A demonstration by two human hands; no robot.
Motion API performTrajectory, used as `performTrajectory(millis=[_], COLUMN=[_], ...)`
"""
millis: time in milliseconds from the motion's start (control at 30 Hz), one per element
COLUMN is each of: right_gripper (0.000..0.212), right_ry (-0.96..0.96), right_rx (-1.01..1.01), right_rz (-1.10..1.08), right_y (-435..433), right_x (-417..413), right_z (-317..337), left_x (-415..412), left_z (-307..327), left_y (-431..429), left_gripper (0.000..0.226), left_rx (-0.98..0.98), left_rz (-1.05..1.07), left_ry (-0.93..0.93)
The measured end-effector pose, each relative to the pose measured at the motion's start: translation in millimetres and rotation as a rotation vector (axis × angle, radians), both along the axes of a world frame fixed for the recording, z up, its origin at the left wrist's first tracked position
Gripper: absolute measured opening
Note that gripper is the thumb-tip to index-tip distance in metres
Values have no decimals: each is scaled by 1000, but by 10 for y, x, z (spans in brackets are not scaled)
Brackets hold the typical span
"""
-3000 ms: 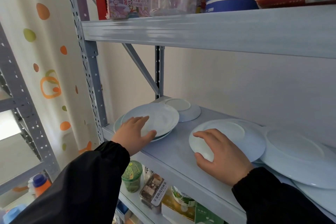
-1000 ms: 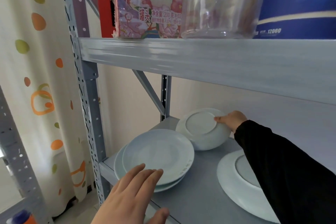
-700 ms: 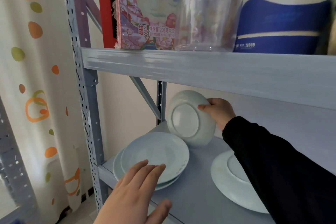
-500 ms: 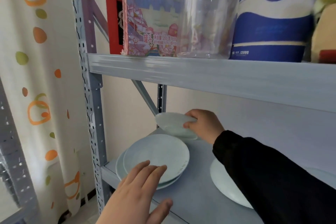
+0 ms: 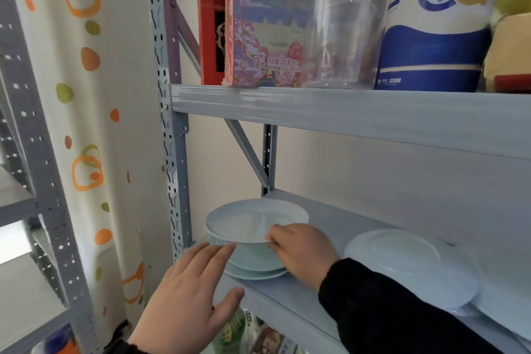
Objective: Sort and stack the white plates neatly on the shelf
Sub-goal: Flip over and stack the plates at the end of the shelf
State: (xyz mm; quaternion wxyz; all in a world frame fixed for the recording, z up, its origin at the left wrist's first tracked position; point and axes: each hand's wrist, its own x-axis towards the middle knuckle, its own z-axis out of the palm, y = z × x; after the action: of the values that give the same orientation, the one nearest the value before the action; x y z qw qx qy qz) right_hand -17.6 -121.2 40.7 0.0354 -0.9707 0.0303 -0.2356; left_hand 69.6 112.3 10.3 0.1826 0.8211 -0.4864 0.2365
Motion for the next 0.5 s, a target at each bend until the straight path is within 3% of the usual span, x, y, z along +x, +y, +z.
performTrajectory(millis=[167, 333, 500], right_gripper=[19, 17, 32], right_ry=[13, 85, 98], right_rx=[-7, 130, 158], right_rz=[53, 25, 26], right_y=[139, 158, 162], right_x=[46, 102, 118], right_z=[-238, -323, -401], left_x=[41, 50, 49], left_z=[14, 21, -13], left_y=[181, 278, 329], left_gripper=[68, 68, 70], left_rx=[15, 54, 55], left_rz=[50, 106, 126], left_ry=[20, -2, 34])
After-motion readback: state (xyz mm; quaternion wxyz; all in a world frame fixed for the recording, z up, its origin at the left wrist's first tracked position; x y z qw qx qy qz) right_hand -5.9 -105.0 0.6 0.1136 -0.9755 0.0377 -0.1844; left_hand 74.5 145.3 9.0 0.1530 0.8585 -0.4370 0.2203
